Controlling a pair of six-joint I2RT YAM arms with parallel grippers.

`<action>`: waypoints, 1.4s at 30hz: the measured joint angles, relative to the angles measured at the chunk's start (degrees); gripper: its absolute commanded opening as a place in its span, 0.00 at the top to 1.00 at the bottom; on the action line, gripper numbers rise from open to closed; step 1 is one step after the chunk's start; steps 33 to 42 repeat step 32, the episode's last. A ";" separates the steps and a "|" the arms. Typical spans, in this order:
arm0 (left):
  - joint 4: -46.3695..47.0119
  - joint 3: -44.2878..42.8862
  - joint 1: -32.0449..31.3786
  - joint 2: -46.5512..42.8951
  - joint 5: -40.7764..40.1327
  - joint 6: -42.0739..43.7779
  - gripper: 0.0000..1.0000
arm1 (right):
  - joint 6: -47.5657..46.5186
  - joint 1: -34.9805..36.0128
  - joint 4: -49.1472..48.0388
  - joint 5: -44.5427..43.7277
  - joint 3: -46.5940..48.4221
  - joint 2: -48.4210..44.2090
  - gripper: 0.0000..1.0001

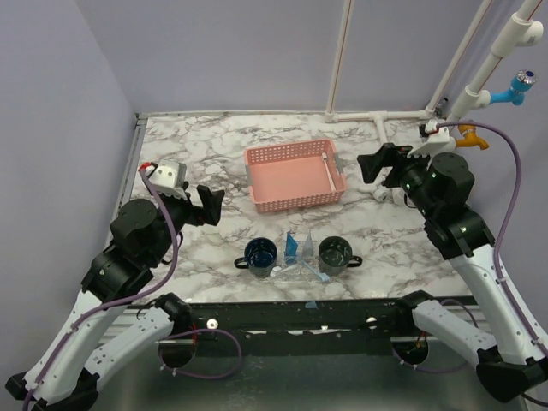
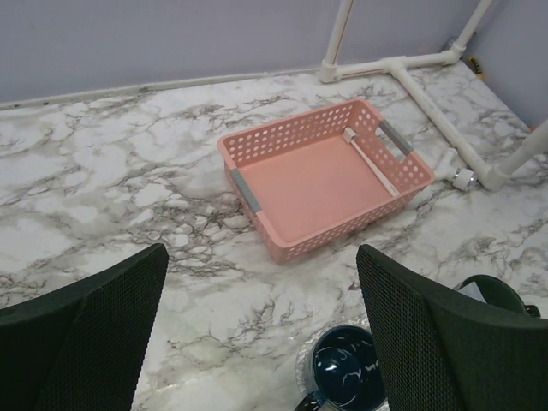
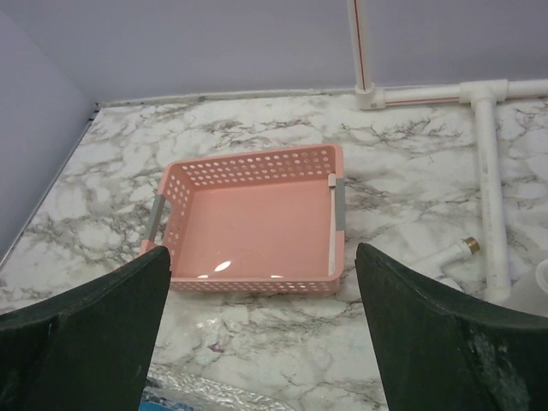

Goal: Prepare toiletry sets of a toothbrush and toothpaste on the tray

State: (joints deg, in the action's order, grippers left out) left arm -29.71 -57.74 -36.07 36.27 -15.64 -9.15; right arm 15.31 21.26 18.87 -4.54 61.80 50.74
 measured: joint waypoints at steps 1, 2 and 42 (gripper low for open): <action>0.02 0.00 0.02 -0.87 0.50 -0.02 0.05 | 0.07 0.00 0.02 0.48 0.00 -0.33 0.00; 0.02 0.00 0.02 -1.68 0.98 0.00 0.04 | 0.11 0.00 0.04 1.22 0.00 -0.74 0.00; 0.31 5.66 0.02 -14.23 7.78 -3.69 0.01 | 0.04 0.00 4.39 5.84 -3.37 -11.17 0.00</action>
